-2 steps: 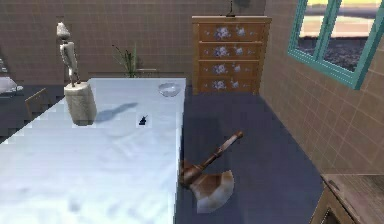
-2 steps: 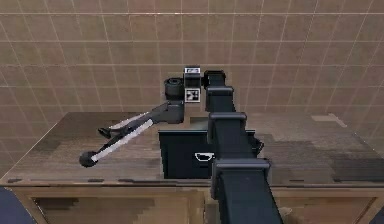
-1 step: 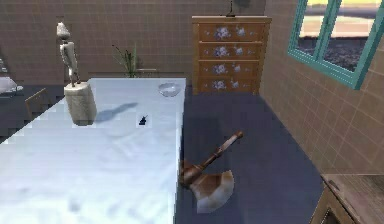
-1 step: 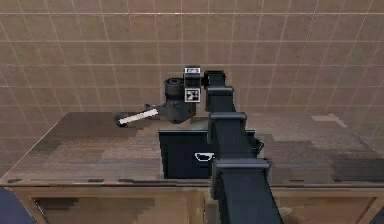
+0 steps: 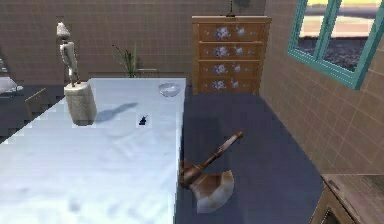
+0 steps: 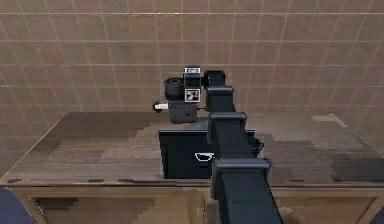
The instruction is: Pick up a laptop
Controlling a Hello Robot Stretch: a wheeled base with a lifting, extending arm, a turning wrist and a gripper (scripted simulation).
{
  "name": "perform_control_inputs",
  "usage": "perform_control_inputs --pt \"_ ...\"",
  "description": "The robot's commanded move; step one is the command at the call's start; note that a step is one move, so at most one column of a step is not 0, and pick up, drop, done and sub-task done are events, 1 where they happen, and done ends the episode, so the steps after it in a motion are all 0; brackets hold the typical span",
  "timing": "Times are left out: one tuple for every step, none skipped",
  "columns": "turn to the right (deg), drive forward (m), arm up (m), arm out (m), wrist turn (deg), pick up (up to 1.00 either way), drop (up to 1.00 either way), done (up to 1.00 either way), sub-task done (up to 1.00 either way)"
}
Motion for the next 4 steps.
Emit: perform_control_inputs --pt "0.0 0.0 -0.3 0.0 0.0 0.0 0.0 0.0 0.0" --pt "0.0 0.0 0.0 0.0 0.0 1.0 0.0 0.0 0.0" --pt "0.0 0.0 0.1 0.0 0.0 0.0 0.0 0.0 0.0" --pt "0.0 0.0 0.0 0.0 0.0 0.0 0.0 1.0 0.0"
